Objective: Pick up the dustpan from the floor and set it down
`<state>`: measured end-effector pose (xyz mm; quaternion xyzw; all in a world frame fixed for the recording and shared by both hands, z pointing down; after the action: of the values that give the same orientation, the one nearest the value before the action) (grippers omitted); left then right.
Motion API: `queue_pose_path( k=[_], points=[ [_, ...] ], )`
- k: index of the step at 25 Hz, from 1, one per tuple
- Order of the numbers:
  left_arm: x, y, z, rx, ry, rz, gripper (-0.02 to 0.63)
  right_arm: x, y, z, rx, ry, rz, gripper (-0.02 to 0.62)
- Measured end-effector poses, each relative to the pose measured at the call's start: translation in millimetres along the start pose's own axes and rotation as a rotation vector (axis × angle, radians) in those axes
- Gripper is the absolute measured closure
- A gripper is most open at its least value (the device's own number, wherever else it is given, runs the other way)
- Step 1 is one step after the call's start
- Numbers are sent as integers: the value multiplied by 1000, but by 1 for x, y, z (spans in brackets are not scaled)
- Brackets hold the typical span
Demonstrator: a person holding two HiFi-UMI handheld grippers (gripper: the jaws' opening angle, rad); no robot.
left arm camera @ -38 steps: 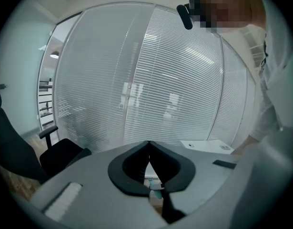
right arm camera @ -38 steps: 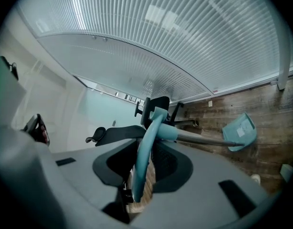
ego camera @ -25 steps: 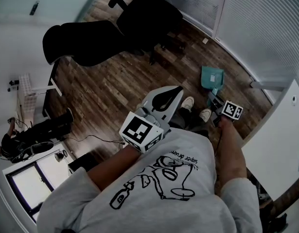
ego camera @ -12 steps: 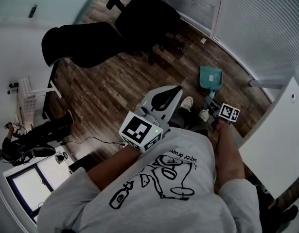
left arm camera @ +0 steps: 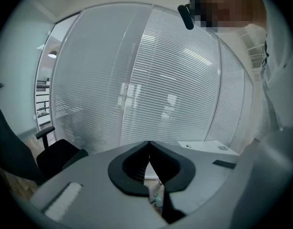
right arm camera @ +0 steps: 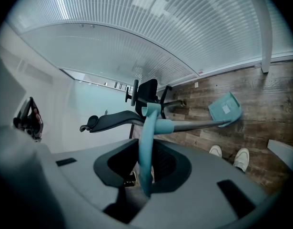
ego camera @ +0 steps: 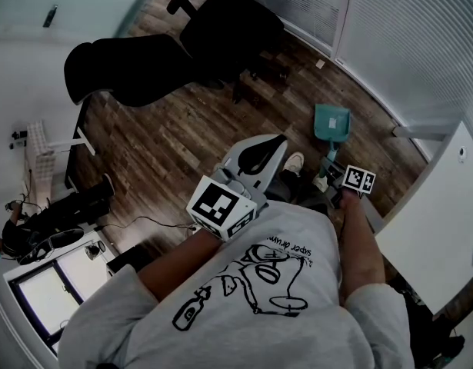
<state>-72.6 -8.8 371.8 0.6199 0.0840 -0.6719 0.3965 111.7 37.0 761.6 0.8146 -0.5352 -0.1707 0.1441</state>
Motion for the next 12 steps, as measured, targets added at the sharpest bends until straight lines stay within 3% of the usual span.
queue_pose_path(
  k=[12],
  points=[
    [0,0,1,-7,1,-2,604,-13,3,-4,-1,53,74,527]
  ],
)
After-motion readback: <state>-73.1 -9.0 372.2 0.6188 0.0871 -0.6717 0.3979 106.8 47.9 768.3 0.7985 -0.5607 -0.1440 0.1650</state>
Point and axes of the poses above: the fingertips, and each gripper's own axes: y forward along the fingers, z to its left, x out of its top, the point moved 6 cm from there along -y, backward along the fingers
